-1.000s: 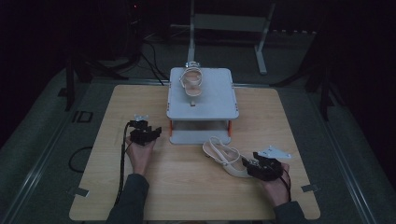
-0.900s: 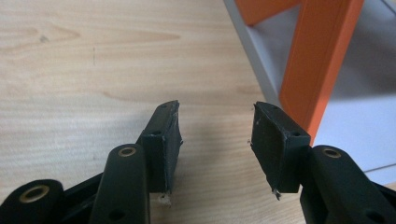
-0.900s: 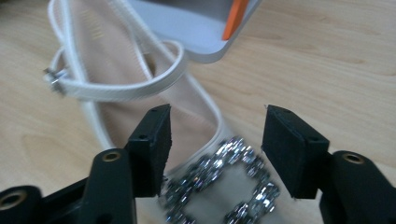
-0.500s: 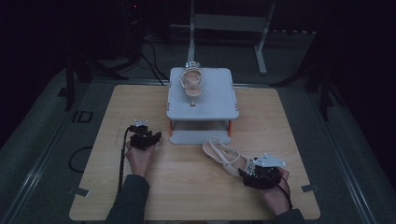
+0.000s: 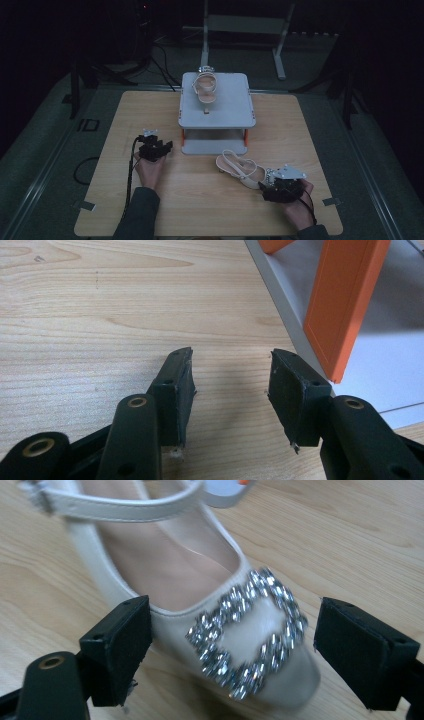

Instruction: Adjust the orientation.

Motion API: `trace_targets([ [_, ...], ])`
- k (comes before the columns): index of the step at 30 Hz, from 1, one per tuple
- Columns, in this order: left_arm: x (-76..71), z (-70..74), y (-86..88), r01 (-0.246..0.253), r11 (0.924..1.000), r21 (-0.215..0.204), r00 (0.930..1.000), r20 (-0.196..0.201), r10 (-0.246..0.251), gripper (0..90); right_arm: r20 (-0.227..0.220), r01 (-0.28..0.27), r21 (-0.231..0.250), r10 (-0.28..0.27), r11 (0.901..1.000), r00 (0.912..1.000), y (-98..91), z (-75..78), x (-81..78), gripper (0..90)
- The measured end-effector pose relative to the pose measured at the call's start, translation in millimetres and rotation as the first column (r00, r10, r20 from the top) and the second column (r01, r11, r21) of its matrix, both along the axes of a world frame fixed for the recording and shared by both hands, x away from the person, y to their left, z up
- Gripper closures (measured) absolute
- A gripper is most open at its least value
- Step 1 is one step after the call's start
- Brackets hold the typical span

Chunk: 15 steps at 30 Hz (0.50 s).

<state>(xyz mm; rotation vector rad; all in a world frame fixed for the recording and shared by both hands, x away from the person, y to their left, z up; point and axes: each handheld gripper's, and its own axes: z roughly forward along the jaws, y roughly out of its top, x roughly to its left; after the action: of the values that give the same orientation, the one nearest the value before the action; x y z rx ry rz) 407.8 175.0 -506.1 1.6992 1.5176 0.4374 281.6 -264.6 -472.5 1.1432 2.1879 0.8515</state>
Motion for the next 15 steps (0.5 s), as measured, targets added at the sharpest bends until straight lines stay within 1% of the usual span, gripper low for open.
trace_targets([
  [3, -0.2, -0.6, 0.5, -0.004, 0.9999, -0.012, 1.0000, 0.003, 0.004, 52.6, -0.004, 0.030, 0.008, -0.030, 0.9995, 0.9996, -8.3, -0.2, 3.3, 15.7],
  [8, -0.2, -0.8, 0.0, -0.007, 0.9999, -0.011, 1.0000, 0.006, 0.007, 52.6, -0.010, 0.076, 0.022, -0.076, 0.9968, 0.9970, -18.1, -0.1, 13.5, 16.9],
  [12, -0.3, -1.2, 0.1, -0.008, 0.9999, -0.015, 0.9999, 0.010, 0.008, 52.6, -0.015, 0.107, 0.037, -0.106, 0.9936, 0.9942, -23.1, 0.1, 23.5, 23.3],
  [15, -0.5, -1.4, 0.6, -0.006, 0.9998, -0.017, 0.9999, 0.011, 0.006, 52.4, -0.034, 0.126, 0.045, -0.125, 0.9910, 0.9916, -24.3, -0.3, 29.6, 28.0],
])
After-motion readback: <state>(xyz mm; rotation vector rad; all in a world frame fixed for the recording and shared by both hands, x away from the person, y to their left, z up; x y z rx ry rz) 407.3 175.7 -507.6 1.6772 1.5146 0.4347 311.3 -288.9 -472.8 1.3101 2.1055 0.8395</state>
